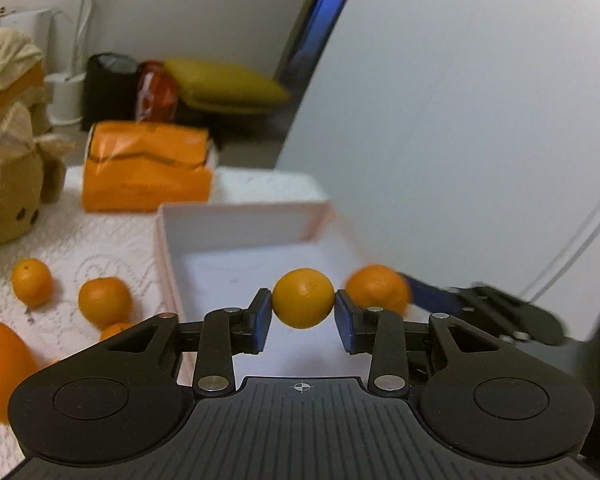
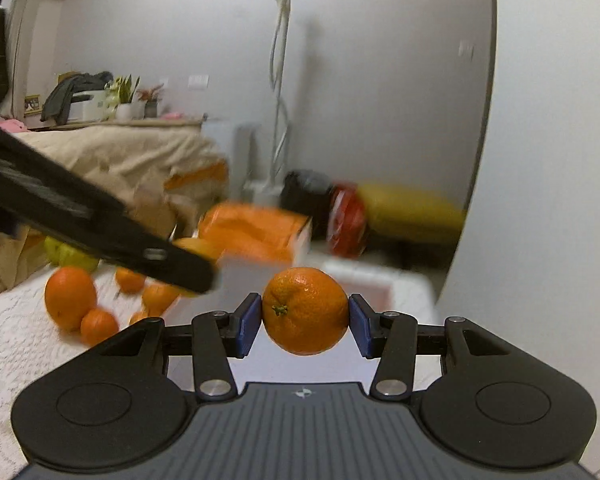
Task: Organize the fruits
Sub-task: 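Carry the mandarin into the pink box with the left tool while the right tool grasps another mandarin, then open the left tool to drop the mandarin while the right tool releases its mandarin in the box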
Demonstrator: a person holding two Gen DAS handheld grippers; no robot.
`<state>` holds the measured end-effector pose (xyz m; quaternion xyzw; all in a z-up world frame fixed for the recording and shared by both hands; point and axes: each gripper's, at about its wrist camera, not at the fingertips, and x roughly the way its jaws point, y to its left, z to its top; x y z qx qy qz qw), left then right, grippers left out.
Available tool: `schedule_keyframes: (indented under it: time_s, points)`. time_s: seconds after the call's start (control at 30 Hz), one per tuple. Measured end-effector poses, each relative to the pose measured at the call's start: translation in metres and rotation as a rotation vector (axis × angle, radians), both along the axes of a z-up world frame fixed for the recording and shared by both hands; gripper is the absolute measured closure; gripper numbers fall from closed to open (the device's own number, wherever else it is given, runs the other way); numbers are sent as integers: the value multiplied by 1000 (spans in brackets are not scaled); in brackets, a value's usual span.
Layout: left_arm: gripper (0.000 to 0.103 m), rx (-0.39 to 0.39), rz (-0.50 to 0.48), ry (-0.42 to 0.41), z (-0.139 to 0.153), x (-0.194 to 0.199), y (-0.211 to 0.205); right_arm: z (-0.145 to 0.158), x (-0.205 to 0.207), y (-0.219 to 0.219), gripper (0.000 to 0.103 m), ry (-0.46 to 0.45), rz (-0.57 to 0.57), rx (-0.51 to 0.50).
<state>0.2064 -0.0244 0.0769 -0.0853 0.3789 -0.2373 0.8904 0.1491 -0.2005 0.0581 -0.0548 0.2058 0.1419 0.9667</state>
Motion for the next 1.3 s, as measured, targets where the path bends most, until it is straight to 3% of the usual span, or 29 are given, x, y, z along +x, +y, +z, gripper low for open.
schedule_keyframes:
  time_s: [0.07, 0.13, 0.2, 0.3, 0.47, 0.6, 0.7, 0.77, 0.83, 1.0, 1.13, 1.23, 1.3]
  points:
    - [65, 34, 10, 4, -13, 7, -2, -15, 7, 1, 55, 27, 8, 6]
    - [65, 53, 7, 0, -19, 10, 0, -25, 8, 4, 38, 10, 8, -40]
    - [65, 86, -9, -3, -24, 12, -4, -29, 2, 9, 31, -55, -22, -94]
    - [65, 109, -42, 22, -31, 14, -6, -28, -8, 13, 31, -105, -23, -124]
    - [65, 196, -137, 56, -34, 6, -13, -34, -40, 13, 31, -81, 47, -61]
    - [65, 129, -71, 72, -30, 2, 0, -48, -55, 19, 31, -49, 72, -53]
    - [65, 126, -172, 157, -32, -1, -3, -57, -52, 26, 33, 25, 120, -35]
    - [65, 155, -169, 136, -26, -7, -2, -62, -45, 32, 40, 92, 161, -27]
    - [65, 131, -135, 142, -21, -8, 5, -66, -38, 36, 47, 162, 194, -4]
    - [65, 63, -50, 7, -9, -16, 20, -68, -31, 46, 47, 246, 234, 70]
    - [65, 30, -123, 23, -13, -17, 20, -67, -30, 57, 47, 259, 242, 78]
    - [63, 116, -180, -4, -18, -22, 9, -66, -23, 62, 49, 261, 222, 90]
    - [63, 173, -136, -56, -19, -24, 7, -65, -13, 66, 49, 268, 205, 111]
